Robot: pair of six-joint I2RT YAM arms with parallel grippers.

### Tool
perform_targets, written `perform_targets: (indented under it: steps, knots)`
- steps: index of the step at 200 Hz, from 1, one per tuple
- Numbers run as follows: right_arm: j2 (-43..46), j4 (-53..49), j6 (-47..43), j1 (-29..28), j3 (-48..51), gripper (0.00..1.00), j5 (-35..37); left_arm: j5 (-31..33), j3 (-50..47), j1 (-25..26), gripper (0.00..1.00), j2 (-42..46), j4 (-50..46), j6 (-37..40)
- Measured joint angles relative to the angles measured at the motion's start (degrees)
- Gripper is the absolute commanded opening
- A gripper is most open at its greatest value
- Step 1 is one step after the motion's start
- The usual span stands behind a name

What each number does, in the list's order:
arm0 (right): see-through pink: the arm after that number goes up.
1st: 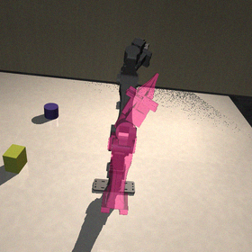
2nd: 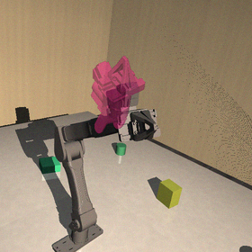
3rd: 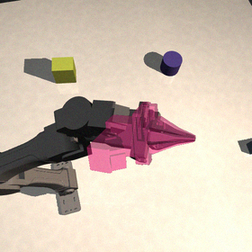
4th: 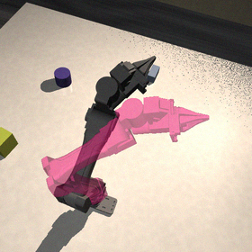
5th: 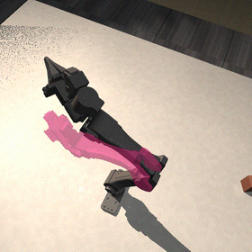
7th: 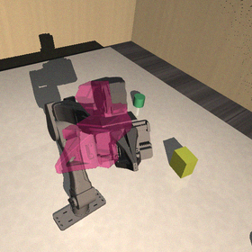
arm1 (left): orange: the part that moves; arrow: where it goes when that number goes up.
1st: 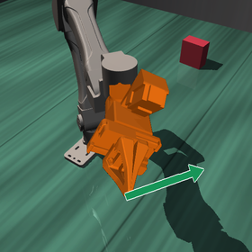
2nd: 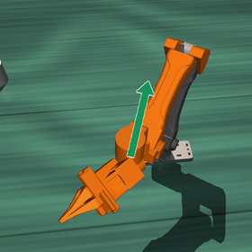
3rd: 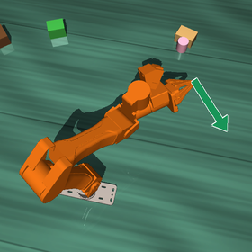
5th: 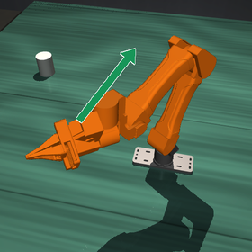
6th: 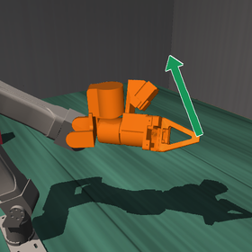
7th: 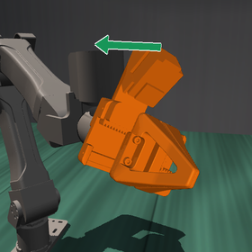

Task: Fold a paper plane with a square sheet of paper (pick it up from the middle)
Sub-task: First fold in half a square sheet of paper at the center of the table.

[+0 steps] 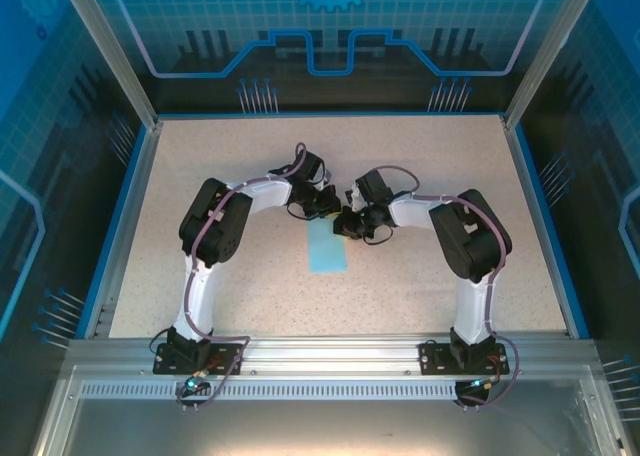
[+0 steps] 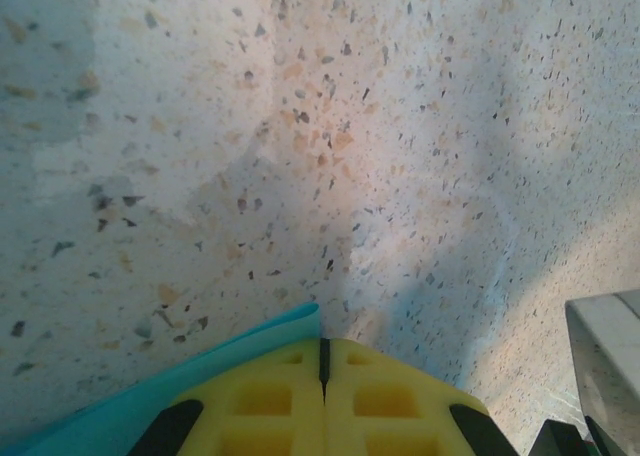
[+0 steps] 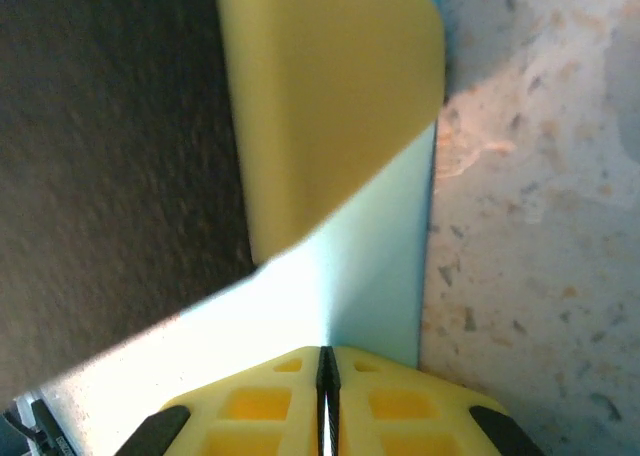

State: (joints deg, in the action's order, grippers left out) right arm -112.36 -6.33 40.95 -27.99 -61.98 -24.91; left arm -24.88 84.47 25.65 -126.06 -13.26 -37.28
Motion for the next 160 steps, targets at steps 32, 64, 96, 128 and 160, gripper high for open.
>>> perform_targets:
  steps: [32,64,96,128,160]
  knots:
    - [3.4,4.5,1.6,-1.0,6.4,0.13,-1.2,0.0,0.0,0.0,0.07,0.0,-0.2,0.2]
    - [8.2,6.7,3.1,-3.5,13.5,0.13,-1.6,0.0,0.0,0.0,0.07,0.0,-0.2,0.4]
    - [13.0,6.4,4.4,-5.6,19.2,0.13,-1.8,0.0,0.0,0.0,0.08,0.0,-0.3,0.4]
    - [16.8,2.0,4.5,-6.0,21.4,0.15,-1.3,0.0,0.3,0.0,0.17,0.0,-0.6,0.4]
    - [22.4,-4.7,3.0,-6.1,18.7,0.22,3.1,0.7,0.6,0.0,0.37,2.0,-2.5,0.5]
